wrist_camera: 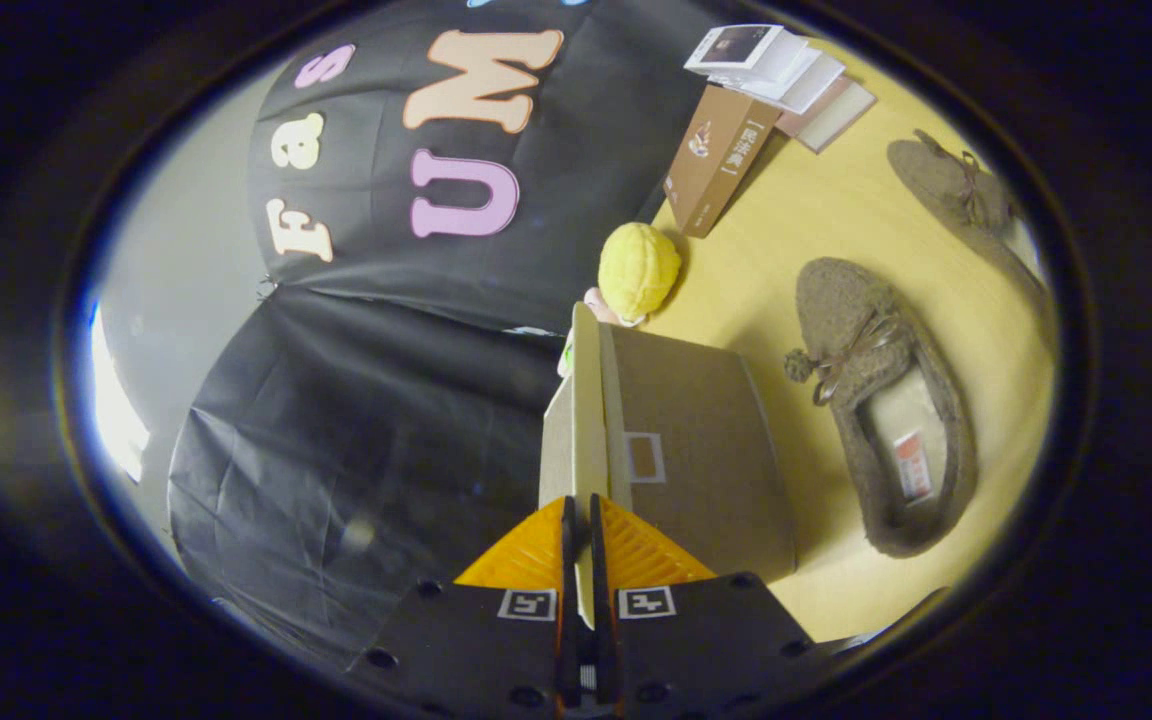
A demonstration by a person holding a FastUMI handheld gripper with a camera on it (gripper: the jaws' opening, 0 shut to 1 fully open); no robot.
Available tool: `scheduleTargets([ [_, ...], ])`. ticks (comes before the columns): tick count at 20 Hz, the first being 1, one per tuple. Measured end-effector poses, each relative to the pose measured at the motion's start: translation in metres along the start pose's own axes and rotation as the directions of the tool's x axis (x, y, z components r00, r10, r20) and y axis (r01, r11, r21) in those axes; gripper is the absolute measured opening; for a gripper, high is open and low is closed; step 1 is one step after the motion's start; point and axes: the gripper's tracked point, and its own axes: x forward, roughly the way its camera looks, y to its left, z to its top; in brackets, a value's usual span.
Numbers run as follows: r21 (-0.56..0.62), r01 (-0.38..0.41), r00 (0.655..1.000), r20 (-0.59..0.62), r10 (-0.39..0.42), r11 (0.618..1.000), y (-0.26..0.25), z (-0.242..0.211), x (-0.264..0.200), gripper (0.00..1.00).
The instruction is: Open the storage box then place both shoes into the box .Put the left shoe in first, then the right shoe, with the right side of both shoes facing outward in a uniform manner.
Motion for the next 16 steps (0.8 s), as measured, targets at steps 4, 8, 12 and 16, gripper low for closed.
scheduleTargets([
  [4,0.033,-0.06,0.998,-0.009,0.061,0.998,0.029,-0.005,-0.008,0.07],
  [8,0.009,-0.14,0.99,0.014,0.139,0.99,0.077,-0.003,-0.014,0.06],
  [12,-0.044,-0.227,0.973,-0.06,0.225,0.973,0.139,-0.024,0.0,0.05],
  [16,-0.079,-0.265,0.956,-0.154,0.251,0.961,0.177,-0.054,0.037,0.07],
])
